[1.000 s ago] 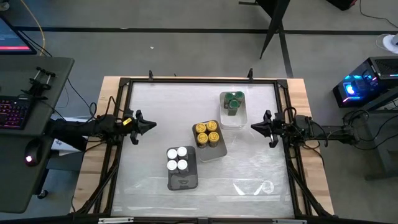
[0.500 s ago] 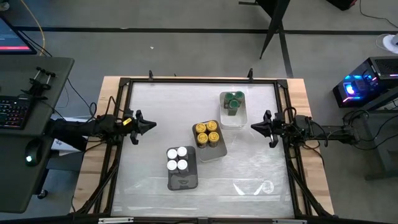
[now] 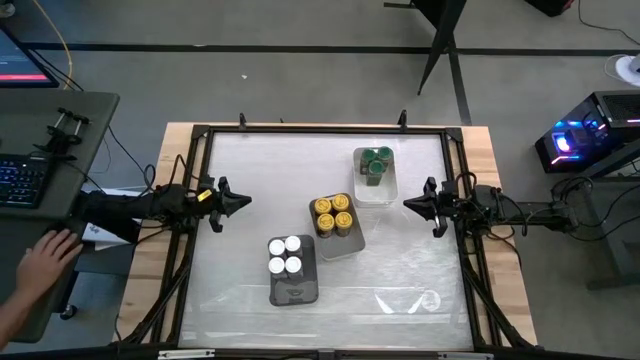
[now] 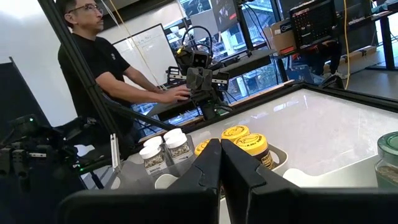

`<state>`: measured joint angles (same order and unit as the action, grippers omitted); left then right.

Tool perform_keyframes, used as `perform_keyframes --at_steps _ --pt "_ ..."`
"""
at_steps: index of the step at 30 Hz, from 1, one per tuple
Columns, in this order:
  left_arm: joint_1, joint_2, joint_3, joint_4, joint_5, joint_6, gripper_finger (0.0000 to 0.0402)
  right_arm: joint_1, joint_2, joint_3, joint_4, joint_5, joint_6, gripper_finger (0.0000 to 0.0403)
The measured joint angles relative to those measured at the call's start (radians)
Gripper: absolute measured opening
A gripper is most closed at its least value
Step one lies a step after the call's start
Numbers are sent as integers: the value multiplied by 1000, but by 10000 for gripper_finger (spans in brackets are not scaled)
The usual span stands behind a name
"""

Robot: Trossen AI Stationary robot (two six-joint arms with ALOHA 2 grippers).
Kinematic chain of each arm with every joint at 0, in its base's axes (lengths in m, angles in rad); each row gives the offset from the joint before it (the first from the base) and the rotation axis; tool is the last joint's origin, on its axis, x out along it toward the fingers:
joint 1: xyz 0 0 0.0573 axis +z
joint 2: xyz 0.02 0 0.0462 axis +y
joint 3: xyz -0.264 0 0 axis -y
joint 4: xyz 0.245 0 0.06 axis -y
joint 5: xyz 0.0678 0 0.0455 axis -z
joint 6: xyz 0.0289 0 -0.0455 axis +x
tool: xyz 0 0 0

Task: Sort spices by type
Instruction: Return to Home Position

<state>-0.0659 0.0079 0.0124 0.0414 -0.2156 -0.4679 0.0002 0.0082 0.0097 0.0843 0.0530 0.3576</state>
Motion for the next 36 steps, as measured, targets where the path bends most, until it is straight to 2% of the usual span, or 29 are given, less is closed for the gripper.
perform_keyframes --at_steps 36 --pt "0 0 0 0 0 0 1 0 0 0 0 0 0 1"
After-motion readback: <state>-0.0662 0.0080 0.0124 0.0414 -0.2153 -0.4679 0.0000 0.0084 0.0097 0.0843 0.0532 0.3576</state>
